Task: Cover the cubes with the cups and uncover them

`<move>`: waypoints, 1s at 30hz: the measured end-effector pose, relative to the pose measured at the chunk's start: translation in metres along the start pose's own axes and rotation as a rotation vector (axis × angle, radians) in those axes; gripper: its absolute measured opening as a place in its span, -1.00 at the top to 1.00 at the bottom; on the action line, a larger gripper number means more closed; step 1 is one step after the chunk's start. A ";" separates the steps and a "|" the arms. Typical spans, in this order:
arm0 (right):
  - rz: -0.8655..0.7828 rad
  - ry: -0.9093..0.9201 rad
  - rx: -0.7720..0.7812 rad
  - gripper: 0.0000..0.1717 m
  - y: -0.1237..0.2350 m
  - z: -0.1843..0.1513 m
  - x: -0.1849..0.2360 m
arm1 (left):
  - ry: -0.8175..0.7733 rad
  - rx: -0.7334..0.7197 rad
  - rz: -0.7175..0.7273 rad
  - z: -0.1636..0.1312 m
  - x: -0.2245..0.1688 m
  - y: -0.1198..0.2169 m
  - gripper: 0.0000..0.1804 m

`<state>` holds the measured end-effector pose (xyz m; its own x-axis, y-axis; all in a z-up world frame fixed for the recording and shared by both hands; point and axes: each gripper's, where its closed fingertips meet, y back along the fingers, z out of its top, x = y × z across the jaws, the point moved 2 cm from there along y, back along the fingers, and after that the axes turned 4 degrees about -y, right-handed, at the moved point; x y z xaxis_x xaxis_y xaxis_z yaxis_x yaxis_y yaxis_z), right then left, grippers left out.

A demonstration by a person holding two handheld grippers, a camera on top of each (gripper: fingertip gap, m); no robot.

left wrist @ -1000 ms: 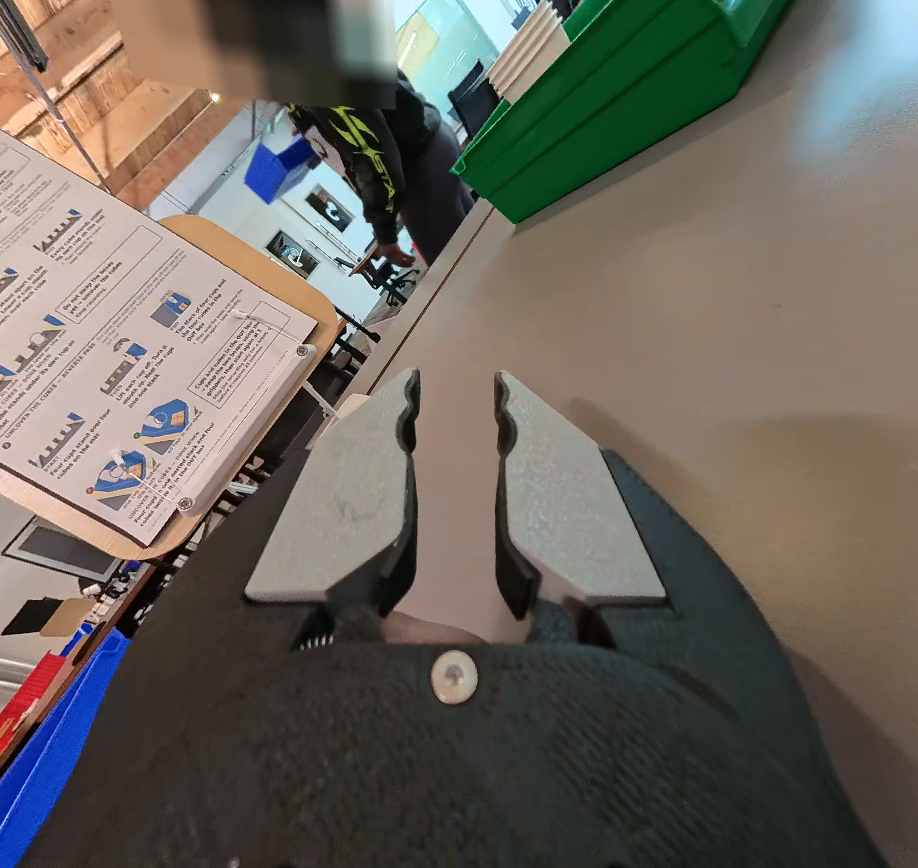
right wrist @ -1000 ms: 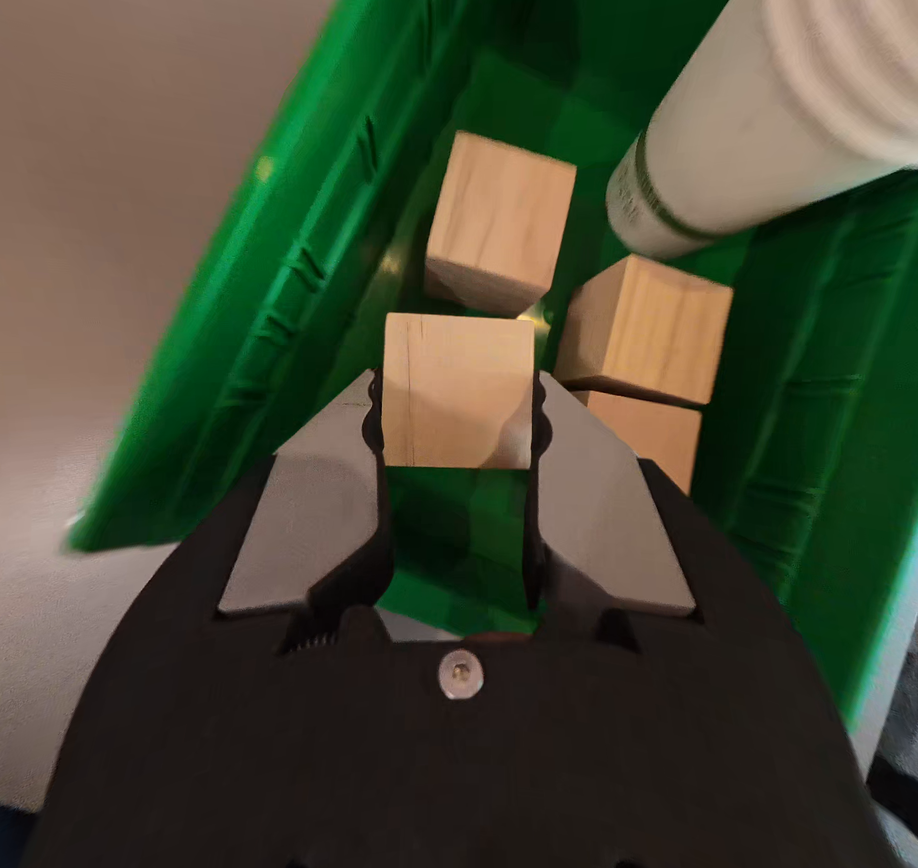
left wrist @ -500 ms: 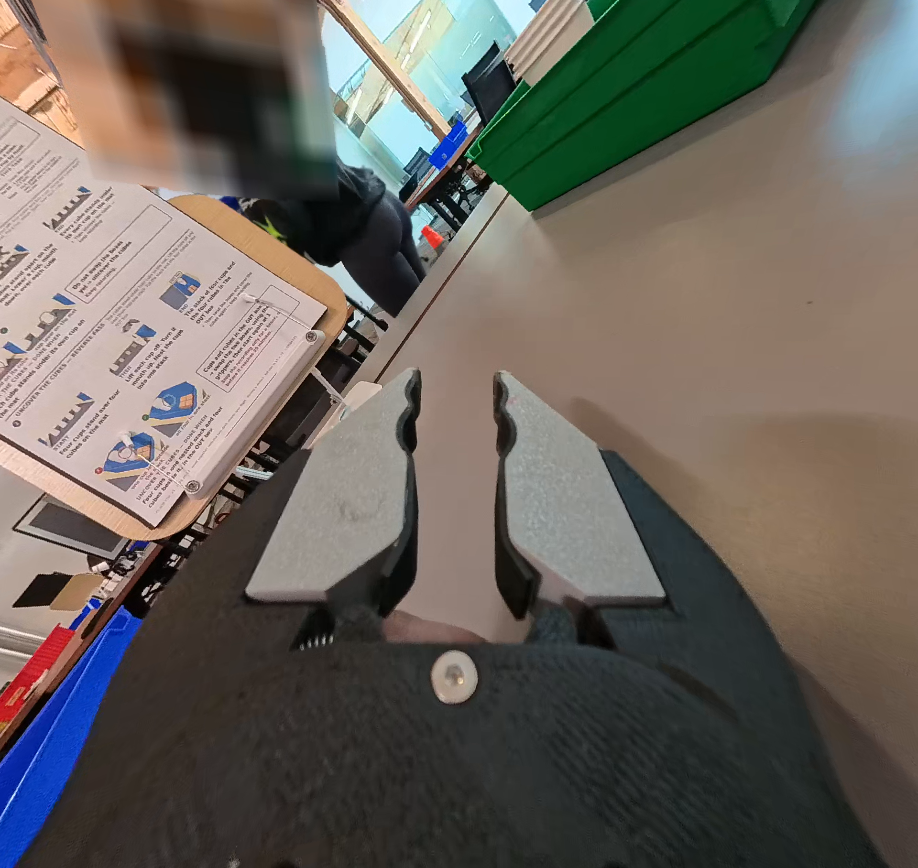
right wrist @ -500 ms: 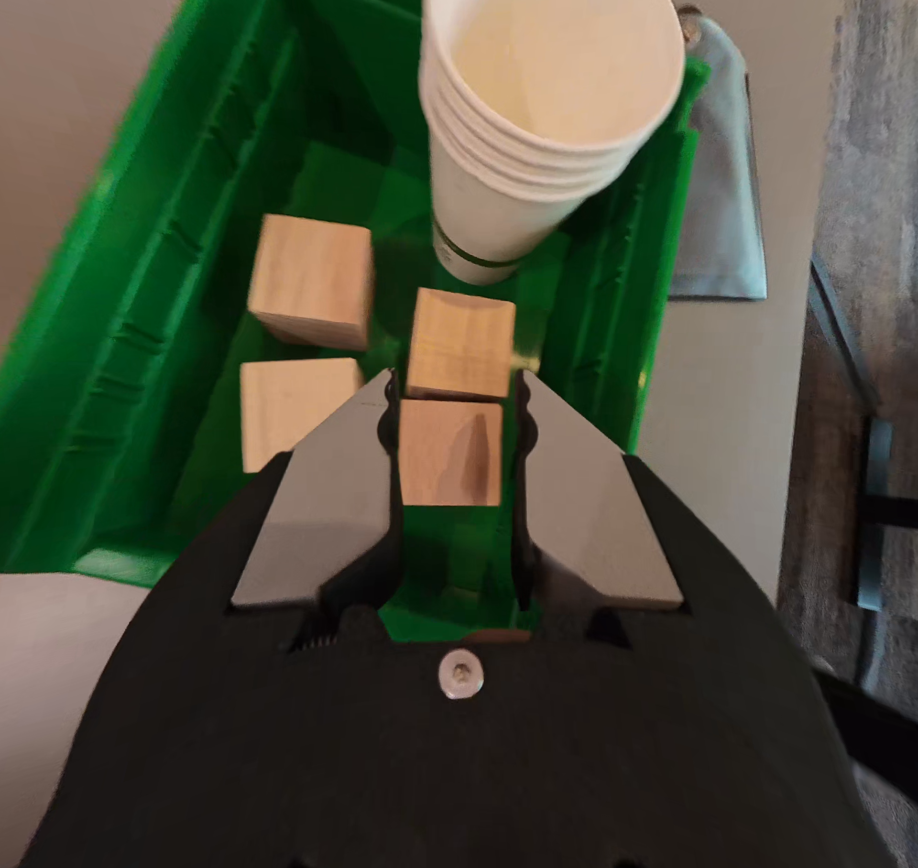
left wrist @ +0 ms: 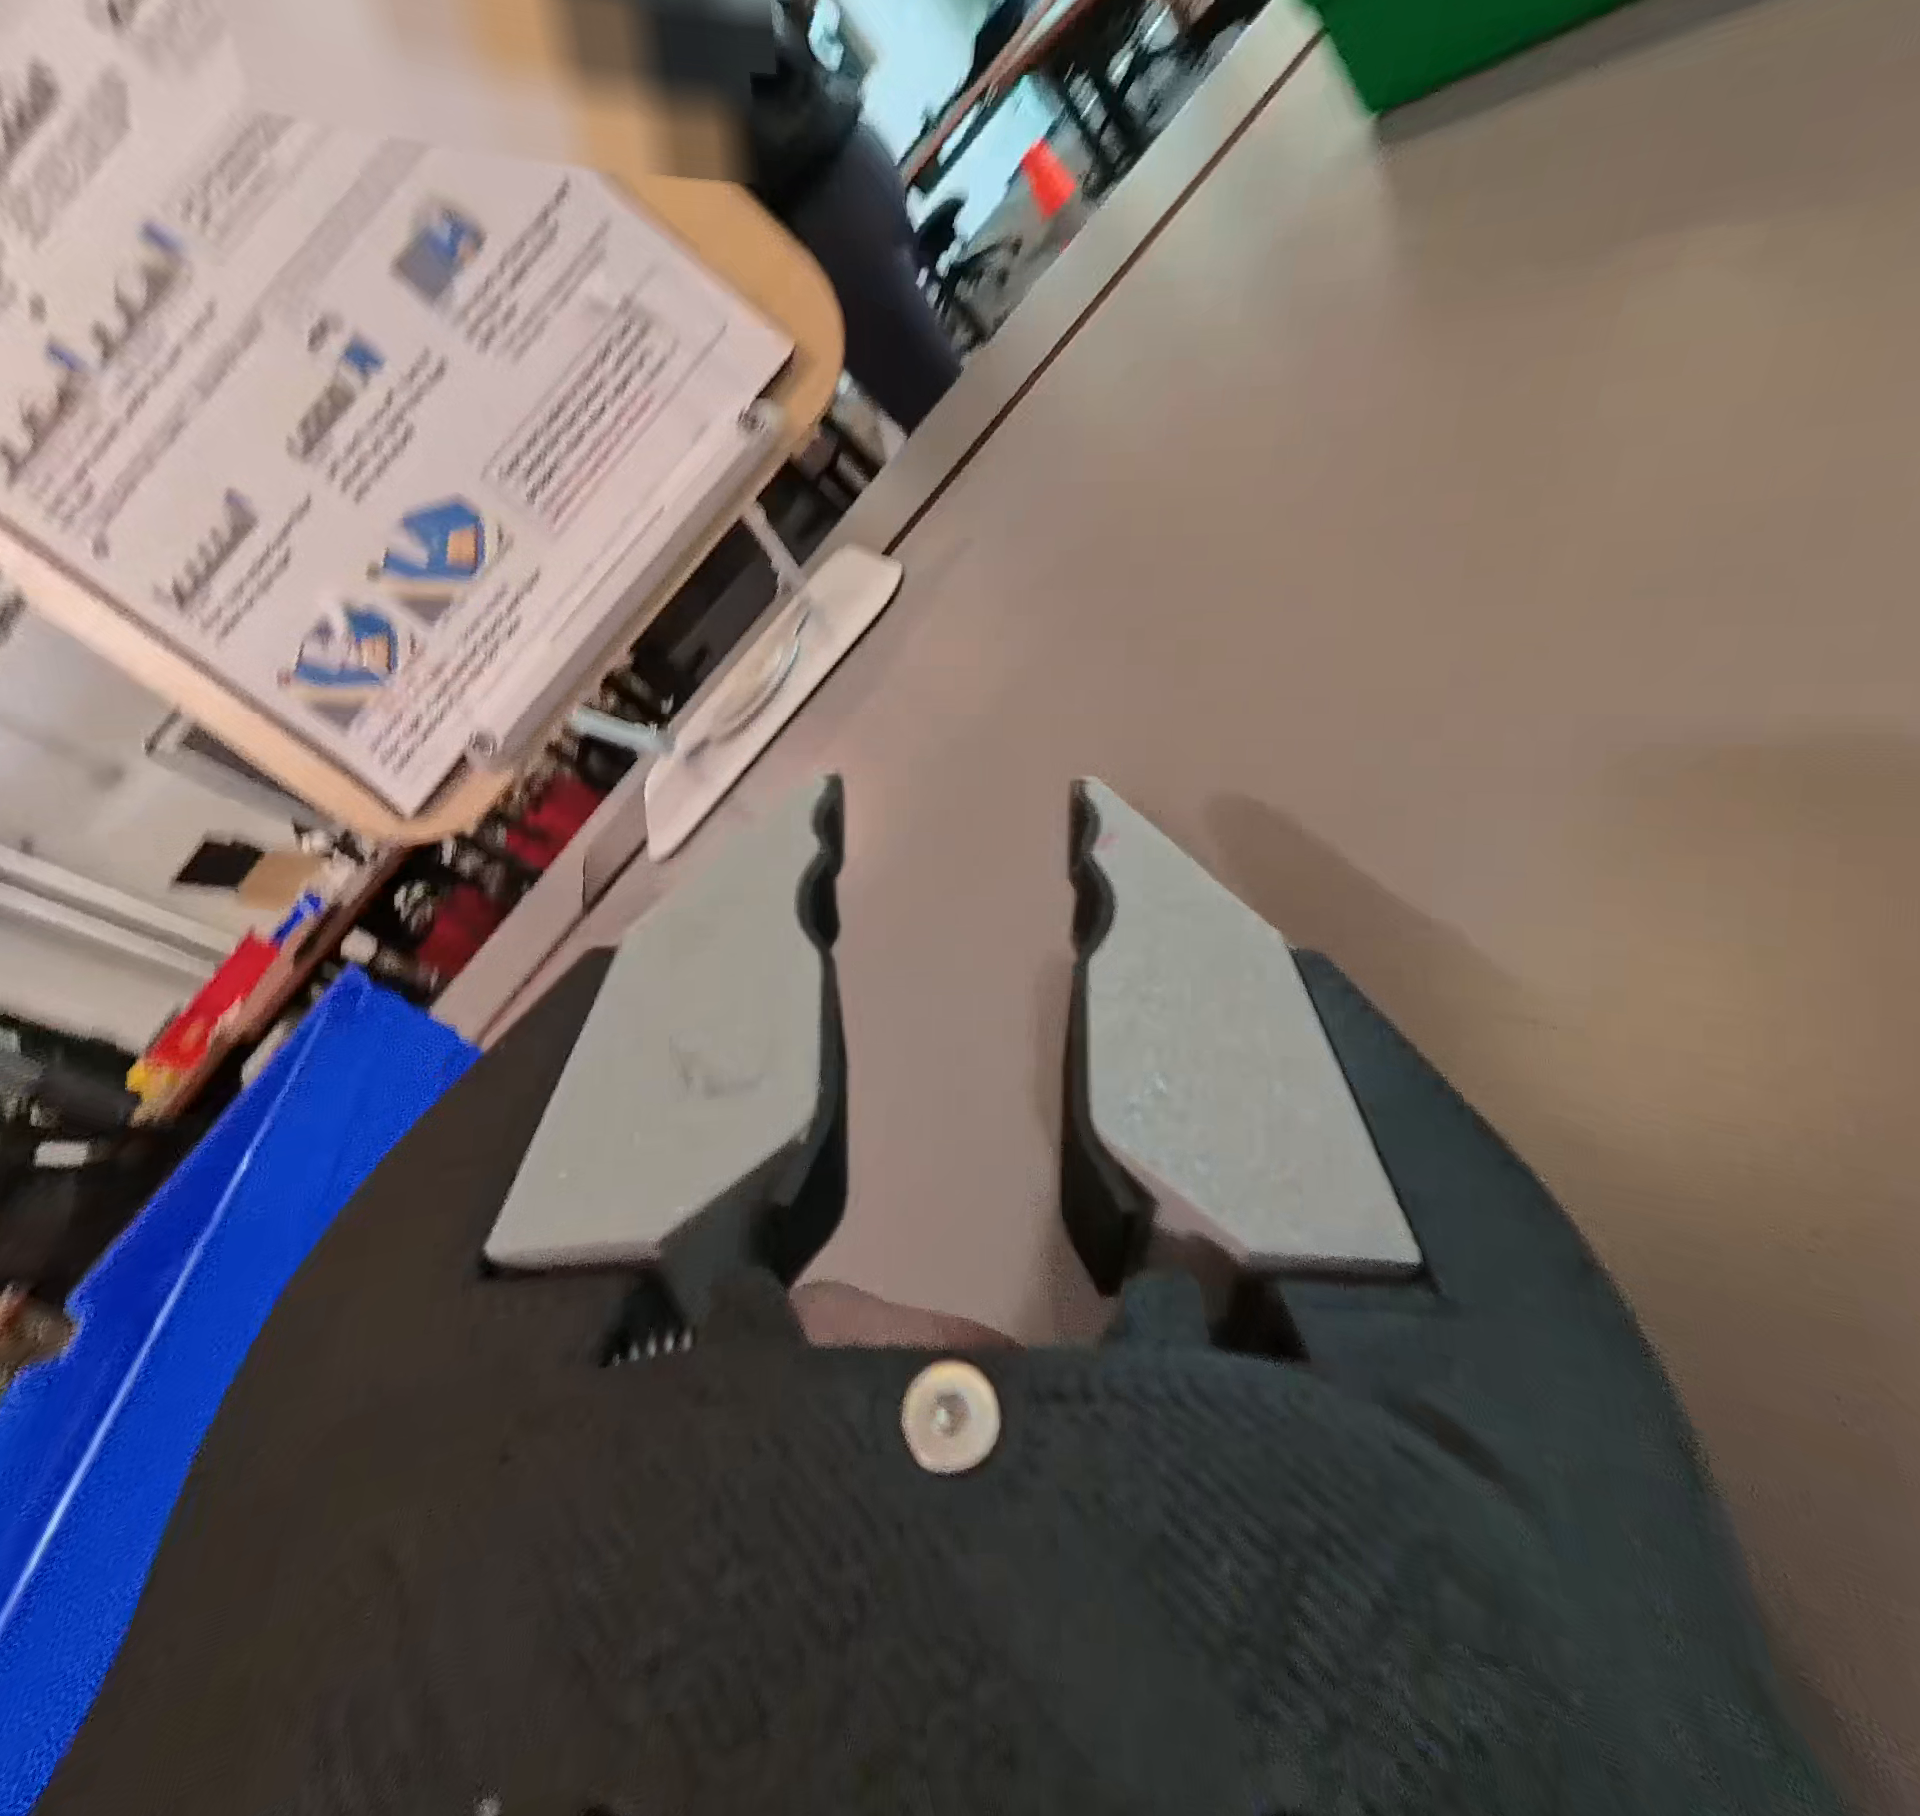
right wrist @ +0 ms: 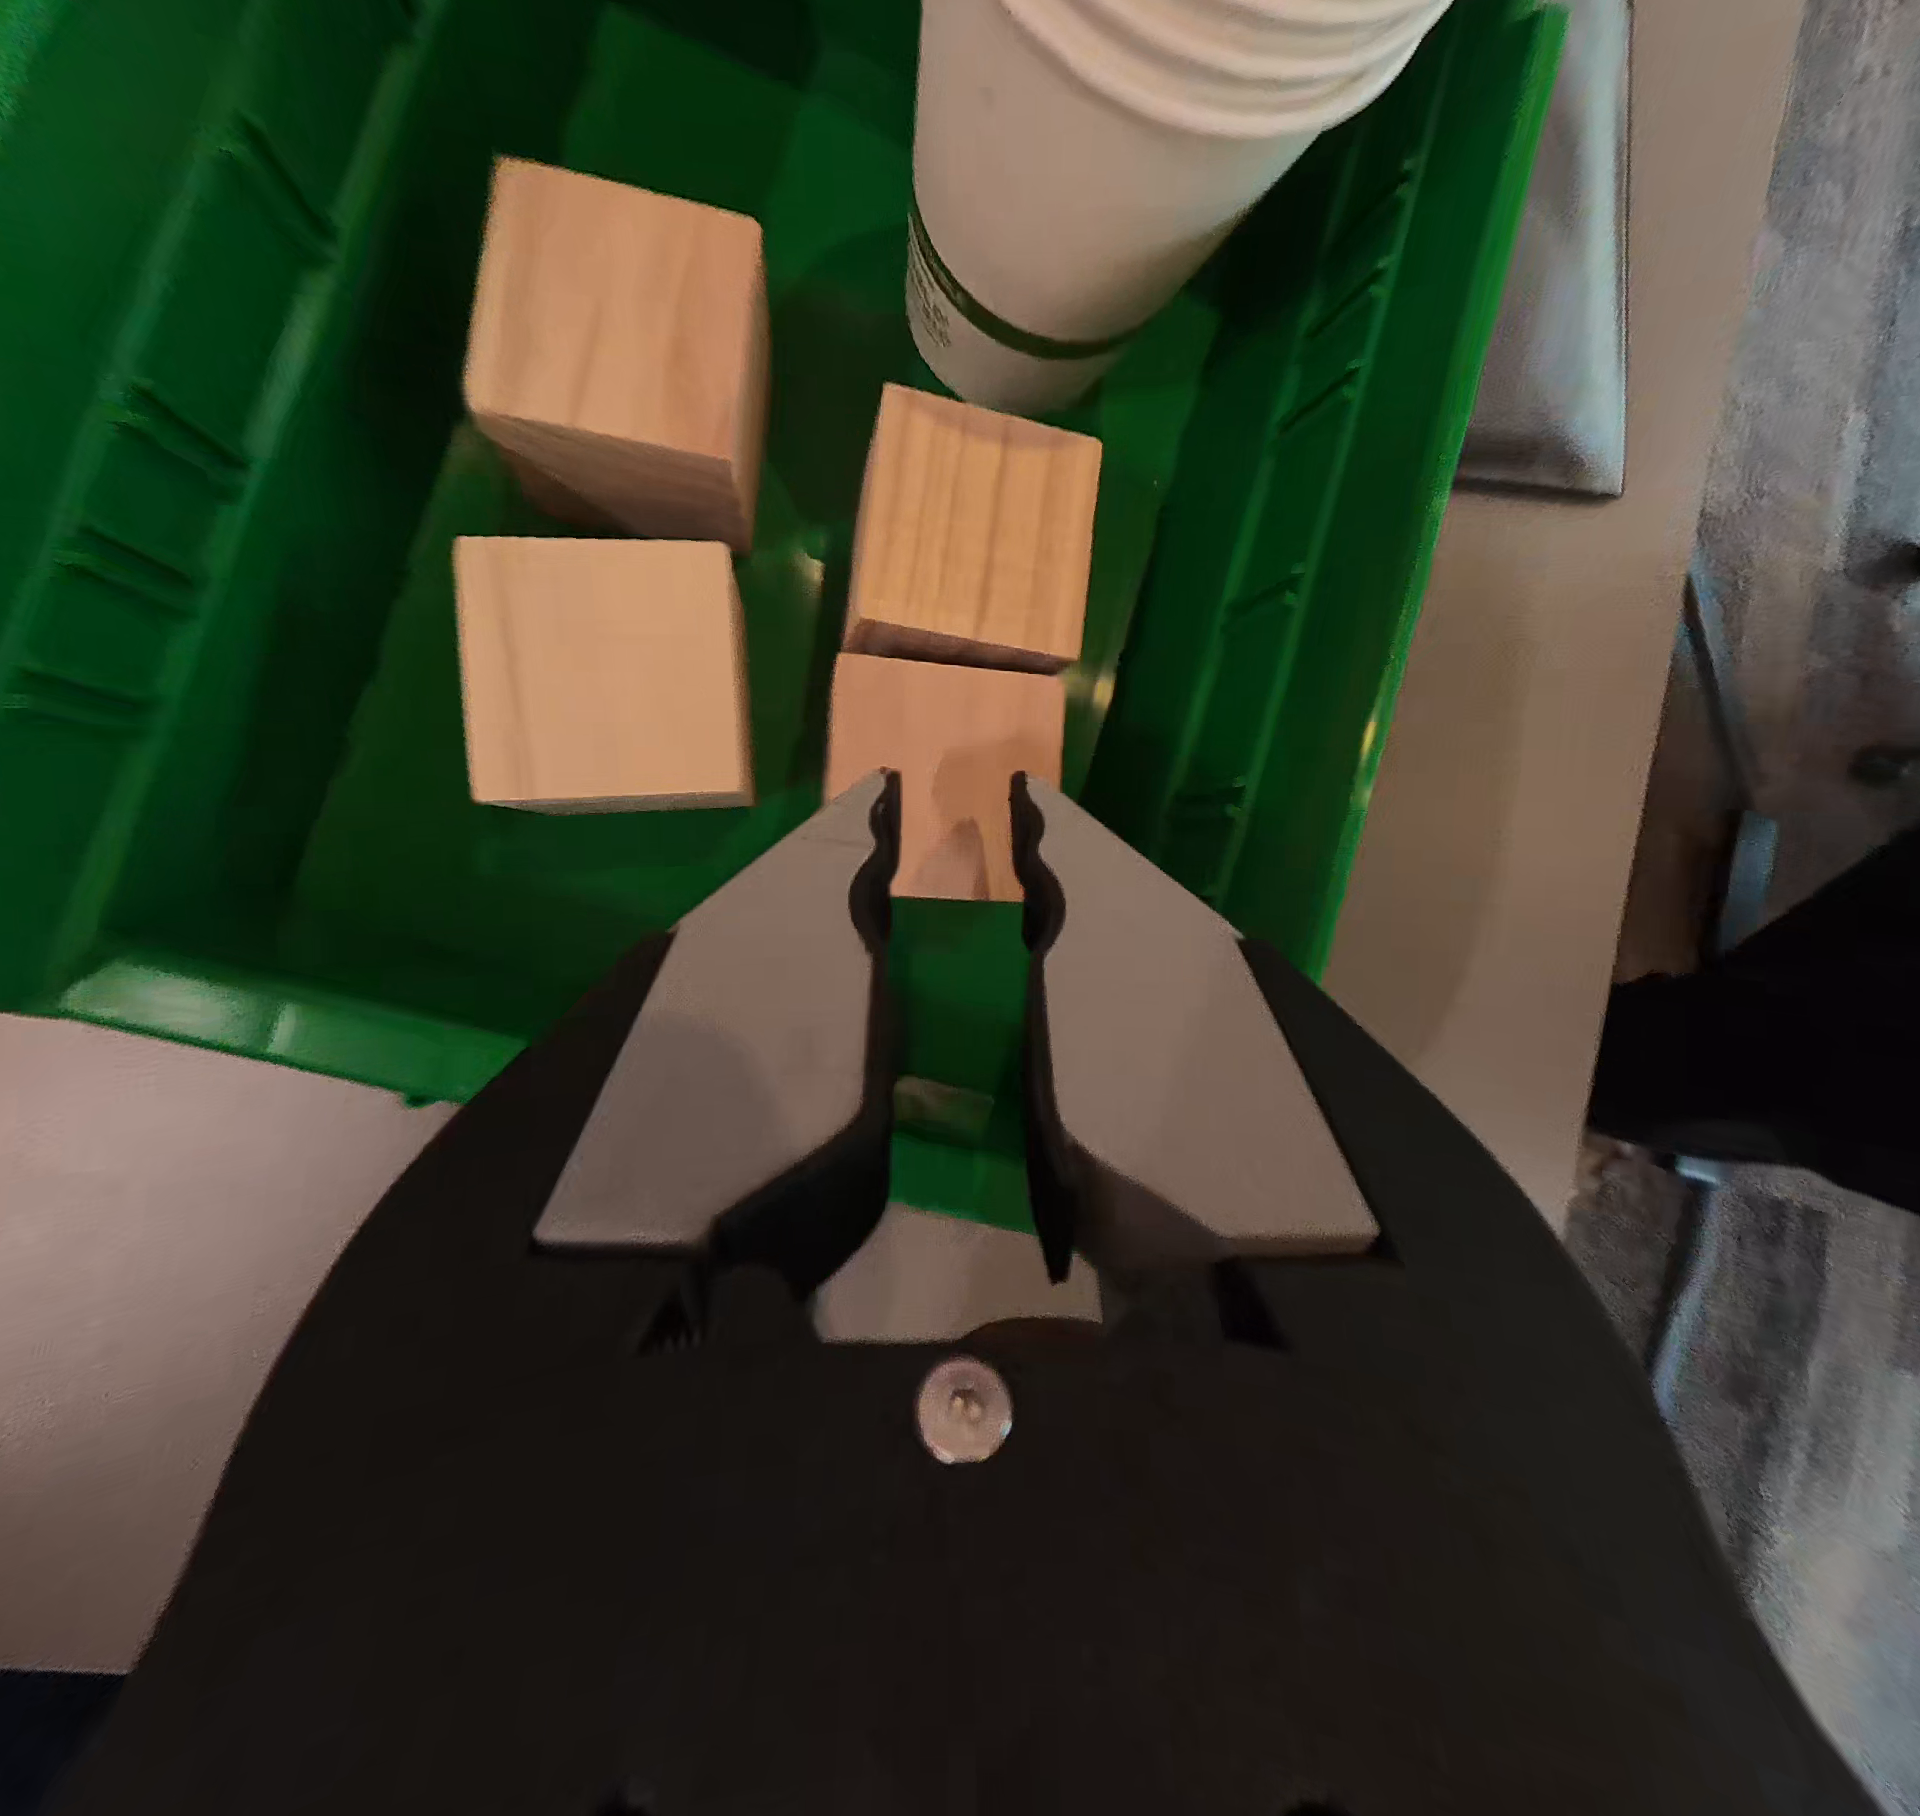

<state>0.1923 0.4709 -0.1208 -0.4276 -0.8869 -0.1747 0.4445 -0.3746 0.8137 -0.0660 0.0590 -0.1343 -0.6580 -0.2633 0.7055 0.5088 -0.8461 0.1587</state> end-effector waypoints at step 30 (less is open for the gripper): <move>0.049 -0.062 -0.500 0.86 0.009 0.019 0.153 | 0.668 0.412 0.315 -0.165 0.156 0.090 0.98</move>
<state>0.1160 0.3370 -0.1299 -0.4355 -0.8949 -0.0975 0.7815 -0.4296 0.4525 -0.2149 -0.1348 -0.1241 -0.5759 -0.7865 0.2231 0.7997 -0.4853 0.3535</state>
